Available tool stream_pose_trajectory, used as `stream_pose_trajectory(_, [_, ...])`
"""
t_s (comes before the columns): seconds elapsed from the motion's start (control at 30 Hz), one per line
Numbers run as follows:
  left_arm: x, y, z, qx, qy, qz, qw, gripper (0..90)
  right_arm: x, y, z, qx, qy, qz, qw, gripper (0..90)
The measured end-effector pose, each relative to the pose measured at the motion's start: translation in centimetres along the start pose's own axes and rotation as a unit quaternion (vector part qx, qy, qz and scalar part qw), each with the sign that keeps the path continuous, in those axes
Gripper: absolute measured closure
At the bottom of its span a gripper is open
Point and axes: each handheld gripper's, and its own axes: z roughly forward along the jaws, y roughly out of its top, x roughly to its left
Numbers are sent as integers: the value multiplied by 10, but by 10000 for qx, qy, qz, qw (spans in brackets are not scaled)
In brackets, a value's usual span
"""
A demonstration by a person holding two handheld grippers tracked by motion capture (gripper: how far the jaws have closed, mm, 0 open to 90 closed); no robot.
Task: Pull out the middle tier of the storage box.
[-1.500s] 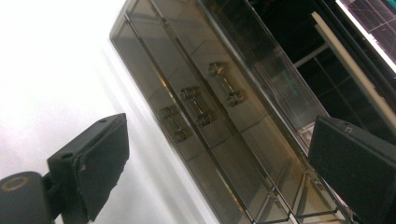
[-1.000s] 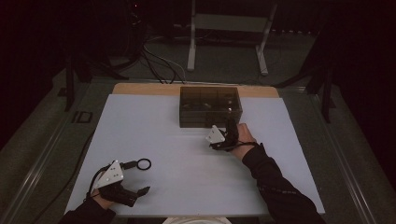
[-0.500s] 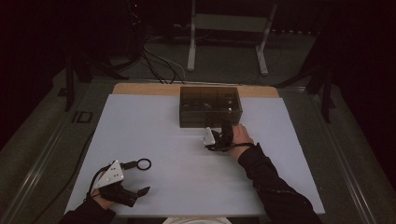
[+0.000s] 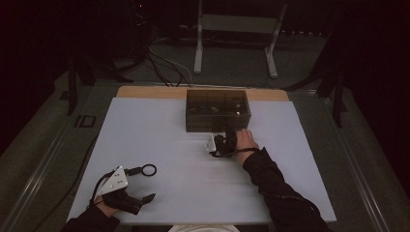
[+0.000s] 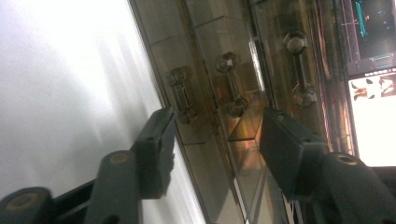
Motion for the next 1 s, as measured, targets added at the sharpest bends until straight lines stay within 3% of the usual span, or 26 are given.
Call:
stream_pose_trajectory(0.47, [0, 0, 0, 11, -9, -22, 10000, 11, 2, 2, 11, 293, -287, -193, 9990, 688])
stream_pose_trajectory(0.83, [0, 0, 1, 27, -7, -12, 10000, 10, 3, 6, 11, 199, -458, -219, 9985, 724])
stream_pose_trajectory(1.0, [0, 0, 1, 36, -12, -2, 10000, 10, 6, 9, 11, 189, -656, -390, 9969, 787])
